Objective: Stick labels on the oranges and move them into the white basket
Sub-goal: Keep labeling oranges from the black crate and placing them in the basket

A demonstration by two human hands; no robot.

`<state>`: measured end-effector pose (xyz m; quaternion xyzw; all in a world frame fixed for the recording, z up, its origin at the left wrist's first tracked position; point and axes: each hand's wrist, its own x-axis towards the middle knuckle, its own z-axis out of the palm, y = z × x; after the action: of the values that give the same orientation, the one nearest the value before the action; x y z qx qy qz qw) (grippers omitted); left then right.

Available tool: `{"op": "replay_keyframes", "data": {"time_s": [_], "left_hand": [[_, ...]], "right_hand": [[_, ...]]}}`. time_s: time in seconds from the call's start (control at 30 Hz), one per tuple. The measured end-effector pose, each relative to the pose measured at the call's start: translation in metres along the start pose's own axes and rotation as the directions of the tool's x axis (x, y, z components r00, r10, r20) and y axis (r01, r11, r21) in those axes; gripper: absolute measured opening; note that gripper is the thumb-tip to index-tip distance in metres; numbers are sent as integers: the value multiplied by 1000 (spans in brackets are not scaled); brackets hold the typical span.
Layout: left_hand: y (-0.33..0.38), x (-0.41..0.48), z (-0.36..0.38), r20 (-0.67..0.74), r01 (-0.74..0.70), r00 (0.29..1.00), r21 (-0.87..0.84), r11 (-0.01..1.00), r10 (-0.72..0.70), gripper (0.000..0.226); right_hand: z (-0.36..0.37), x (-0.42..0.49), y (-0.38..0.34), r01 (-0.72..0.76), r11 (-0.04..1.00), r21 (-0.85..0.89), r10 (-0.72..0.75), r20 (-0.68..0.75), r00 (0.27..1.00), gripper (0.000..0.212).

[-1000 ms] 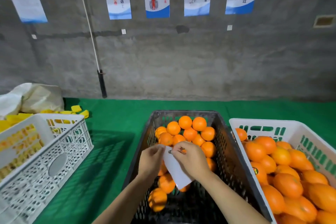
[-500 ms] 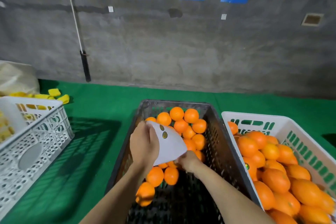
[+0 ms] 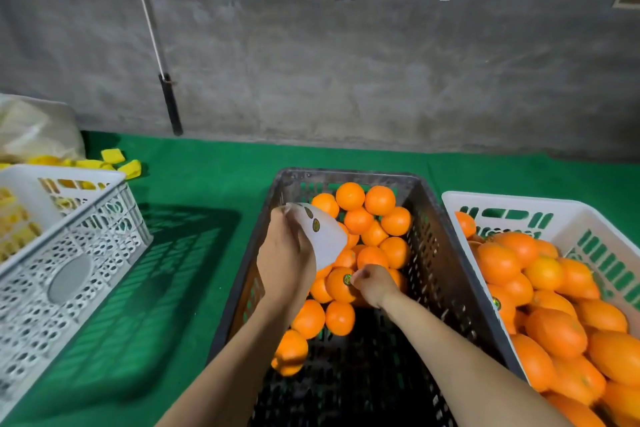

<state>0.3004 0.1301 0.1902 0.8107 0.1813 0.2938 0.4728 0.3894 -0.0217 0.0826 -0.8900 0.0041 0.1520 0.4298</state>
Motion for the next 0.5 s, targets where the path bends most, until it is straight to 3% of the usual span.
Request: {"op": "replay_keyframes", "data": {"time_s": [0.2, 0.3, 0.43, 0.5], "left_hand": [[2, -5, 0, 85, 1, 996, 13, 1000, -2, 26], [1, -3, 0, 90, 39, 995, 23, 999, -41, 23], [1, -3, -1, 83, 43, 996, 16, 999, -44, 31], [2, -3, -1, 79, 55, 995, 7, 998, -55, 29]], "right_hand": [[1, -2, 2, -11, 1000, -19, 10, -87, 996, 11], [-2, 1, 1, -73, 996, 45, 77, -100, 992, 29], [0, 5, 4, -159, 964, 215, 171, -36, 985, 9], [-1, 7, 8, -210, 935, 286, 223, -12, 975, 22]]}}
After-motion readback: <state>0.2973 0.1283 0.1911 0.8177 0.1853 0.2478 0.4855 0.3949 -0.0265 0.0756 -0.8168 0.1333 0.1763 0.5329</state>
